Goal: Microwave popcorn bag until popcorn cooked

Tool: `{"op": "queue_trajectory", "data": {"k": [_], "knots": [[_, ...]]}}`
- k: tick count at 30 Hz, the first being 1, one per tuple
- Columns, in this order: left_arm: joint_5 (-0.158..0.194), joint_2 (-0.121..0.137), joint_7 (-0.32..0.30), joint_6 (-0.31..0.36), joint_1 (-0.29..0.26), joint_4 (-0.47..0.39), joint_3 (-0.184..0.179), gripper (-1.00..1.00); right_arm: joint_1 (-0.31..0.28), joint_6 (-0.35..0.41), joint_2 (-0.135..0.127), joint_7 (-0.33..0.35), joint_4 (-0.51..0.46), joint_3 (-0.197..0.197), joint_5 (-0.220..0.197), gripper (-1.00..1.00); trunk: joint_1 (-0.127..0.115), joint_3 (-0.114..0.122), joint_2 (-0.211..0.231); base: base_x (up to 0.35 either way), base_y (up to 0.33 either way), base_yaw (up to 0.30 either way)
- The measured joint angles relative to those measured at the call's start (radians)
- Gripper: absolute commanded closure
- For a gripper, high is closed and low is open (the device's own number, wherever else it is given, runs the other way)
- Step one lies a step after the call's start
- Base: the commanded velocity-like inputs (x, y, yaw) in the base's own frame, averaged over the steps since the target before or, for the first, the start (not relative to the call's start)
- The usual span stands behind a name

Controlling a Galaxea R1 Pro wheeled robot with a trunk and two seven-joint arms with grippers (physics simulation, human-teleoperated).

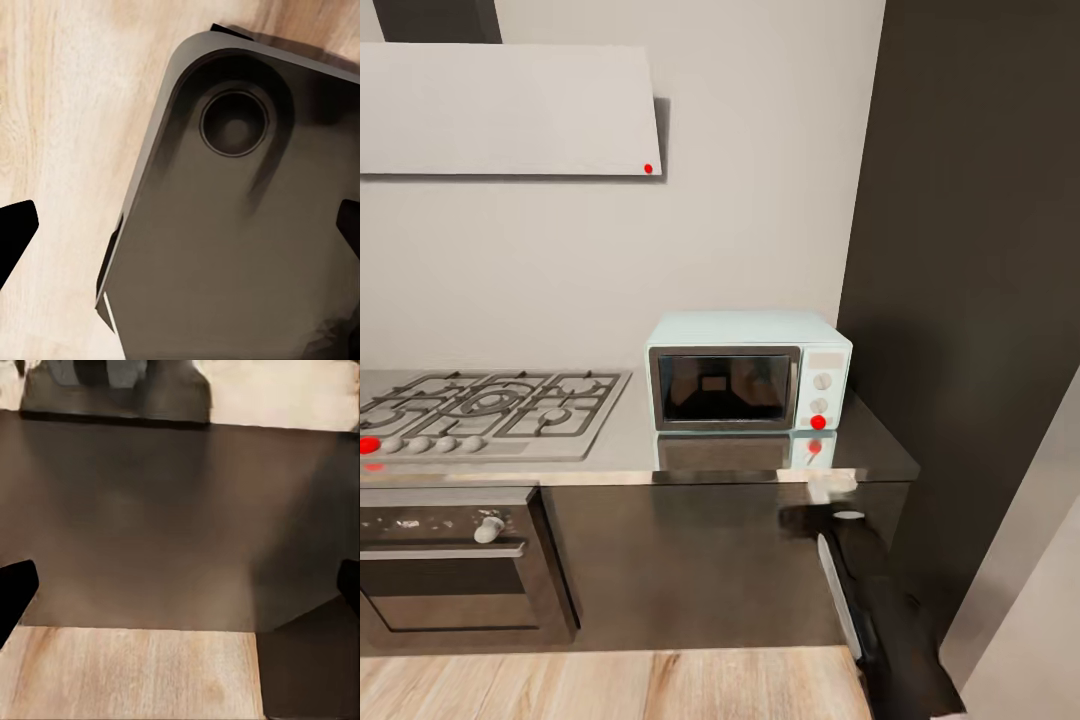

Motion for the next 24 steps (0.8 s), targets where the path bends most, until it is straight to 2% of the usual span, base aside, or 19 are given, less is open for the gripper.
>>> {"op": "queue_trajectory", "data": {"k": [5,8,9,12,13,14,17,24], "knots": [[0.001,0.0,0.002,-0.005,0.0,0.0,0.0,-1.0,-0.194,0.093,0.0,0.0,0.0,0.0,0.003,-1.0,0.0,0.0,0.0,0.0,0.0,0.0],[0.002,0.0,0.002,-0.018,0.0,0.0,0.0,-1.0,-0.274,0.093,0.0,-0.007,0.0,0.0,0.005,-1.0,0.0,0.0,0.0,0.0,0.0,0.0],[0.002,0.0,0.002,-0.019,0.0,0.0,0.0,-1.0,-0.297,0.093,0.0,-0.028,-0.001,0.0,0.006,-1.0,0.0,0.0,0.0,0.0,0.0,0.0],[0.002,0.0,0.0,-0.02,0.0,0.0,-0.001,-1.0,-0.317,0.092,0.0,-0.141,-0.001,0.001,0.001,-1.0,0.0,0.0,0.0,0.0,0.0,0.0],[0.002,0.0,-0.001,-0.02,0.0,0.0,-0.001,-1.0,-0.32,0.047,0.0,-0.19,-0.001,0.001,0.0,-1.0,0.0,0.0,0.0,0.0,0.0,0.0],[0.002,0.0,-0.002,-0.02,0.0,0.0,-0.001,-1.0,-0.321,0.01,0.0,-0.202,0.002,0.001,-0.007,-1.0,0.0,0.0,0.0,0.0,0.0,0.0],[0.002,0.0,-0.003,-0.019,0.0,0.0,-0.001,-1.0,-0.321,-0.027,0.0,-0.209,0.015,0.0,-0.018,-1.0,0.0,0.0,0.0,0.0,0.0,0.0],[0.002,0.001,-0.007,-0.018,0.0,0.0,-0.001,-1.0,-0.321,-0.033,0.0,-0.202,0.034,0.0,-0.021,-1.0,0.0,0.0,0.0,0.011,0.0,0.0]]}}
